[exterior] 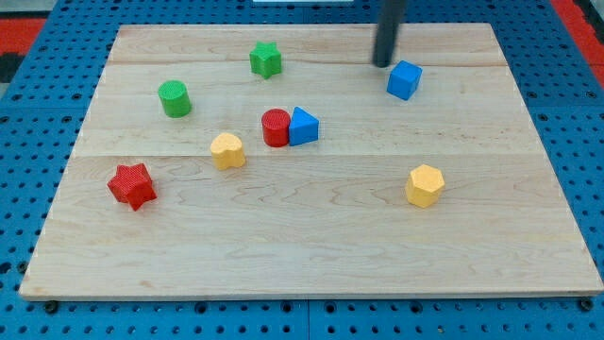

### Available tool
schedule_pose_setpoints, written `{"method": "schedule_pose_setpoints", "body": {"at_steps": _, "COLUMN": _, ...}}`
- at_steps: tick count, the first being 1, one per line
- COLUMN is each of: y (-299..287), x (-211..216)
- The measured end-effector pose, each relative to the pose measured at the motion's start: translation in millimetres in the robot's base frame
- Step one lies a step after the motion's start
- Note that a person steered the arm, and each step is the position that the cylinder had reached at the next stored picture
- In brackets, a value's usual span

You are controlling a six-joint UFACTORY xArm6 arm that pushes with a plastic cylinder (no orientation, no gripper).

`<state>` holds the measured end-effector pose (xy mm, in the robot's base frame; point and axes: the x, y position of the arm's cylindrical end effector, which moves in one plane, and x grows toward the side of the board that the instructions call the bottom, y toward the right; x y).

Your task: Push the blue cube into the red circle

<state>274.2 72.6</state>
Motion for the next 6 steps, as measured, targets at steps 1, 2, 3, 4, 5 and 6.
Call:
{"method": "schedule_pose_setpoints", "body": {"at_steps": 1, "y": -16.7, "x": -1.6}}
{"method": "schedule_pose_setpoints", "body": {"at_steps": 2, "y": -16.7, "x": -4.2}}
{"method": "schedule_pose_setpoints", "body": {"at_steps": 3, "y": -16.7, "x": -4.2}}
{"method": "schedule_pose_setpoints", "body": {"at_steps": 4, "y": -1.0, "x": -4.2}}
{"method": "schedule_pose_setpoints", "body": {"at_steps": 5, "y": 37.2, "x": -4.2}}
{"method": "schedule_pose_setpoints", "body": {"at_steps": 6, "y": 100.5, "x": -18.3}}
